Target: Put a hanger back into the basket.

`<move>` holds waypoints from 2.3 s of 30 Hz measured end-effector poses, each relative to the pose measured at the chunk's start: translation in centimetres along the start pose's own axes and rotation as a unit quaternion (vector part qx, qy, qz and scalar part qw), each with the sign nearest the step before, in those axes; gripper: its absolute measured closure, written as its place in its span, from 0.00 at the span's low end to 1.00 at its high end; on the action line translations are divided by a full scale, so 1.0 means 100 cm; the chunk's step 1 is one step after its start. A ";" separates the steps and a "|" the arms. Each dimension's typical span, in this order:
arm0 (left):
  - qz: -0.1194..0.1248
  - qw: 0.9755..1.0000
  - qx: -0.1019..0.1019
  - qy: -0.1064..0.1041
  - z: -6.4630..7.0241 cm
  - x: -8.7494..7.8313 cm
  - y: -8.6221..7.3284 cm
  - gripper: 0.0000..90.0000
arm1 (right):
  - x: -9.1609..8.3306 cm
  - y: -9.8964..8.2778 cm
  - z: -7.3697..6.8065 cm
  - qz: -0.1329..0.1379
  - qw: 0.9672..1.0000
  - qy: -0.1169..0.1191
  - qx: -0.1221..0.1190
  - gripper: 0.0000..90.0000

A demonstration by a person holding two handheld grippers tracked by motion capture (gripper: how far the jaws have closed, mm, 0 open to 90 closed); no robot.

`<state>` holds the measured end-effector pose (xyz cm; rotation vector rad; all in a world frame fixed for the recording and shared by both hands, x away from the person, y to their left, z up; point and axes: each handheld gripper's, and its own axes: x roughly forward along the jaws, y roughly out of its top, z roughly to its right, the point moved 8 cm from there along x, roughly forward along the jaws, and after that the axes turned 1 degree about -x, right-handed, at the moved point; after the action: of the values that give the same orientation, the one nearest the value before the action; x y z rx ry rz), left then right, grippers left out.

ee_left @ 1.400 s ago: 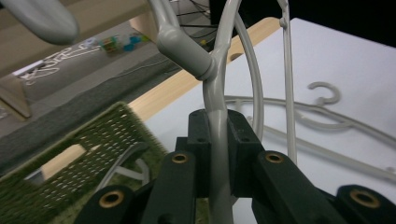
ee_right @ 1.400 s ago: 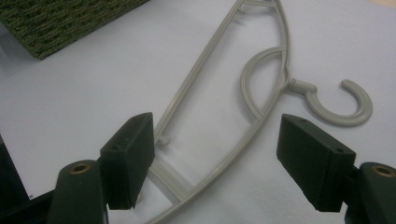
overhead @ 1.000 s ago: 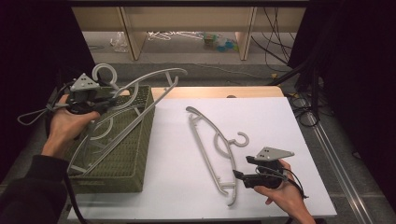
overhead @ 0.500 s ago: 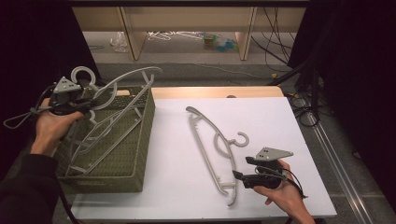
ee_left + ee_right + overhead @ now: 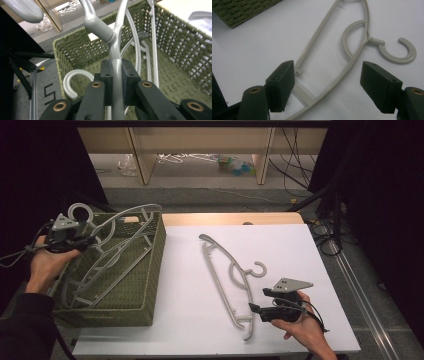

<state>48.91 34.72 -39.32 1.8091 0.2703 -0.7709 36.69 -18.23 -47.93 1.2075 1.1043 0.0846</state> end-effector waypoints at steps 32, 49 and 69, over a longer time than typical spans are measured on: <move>-0.079 0.996 -0.025 -0.028 0.015 0.039 -0.050 0.89 | 0.001 -0.003 0.000 -0.009 1.000 0.003 0.001 0.32; -0.025 0.997 -0.069 -0.014 0.021 0.016 -0.044 0.61 | 0.002 -0.004 0.001 -0.011 1.000 0.004 0.005 0.32; 0.144 0.967 -0.112 -0.176 0.176 -0.046 0.010 0.25 | 0.004 -0.004 0.006 0.010 1.000 -0.003 0.025 0.23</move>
<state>39.39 19.20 -39.04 1.4279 -0.1338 -0.8027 37.18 -18.55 -48.52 1.2636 1.0941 0.0689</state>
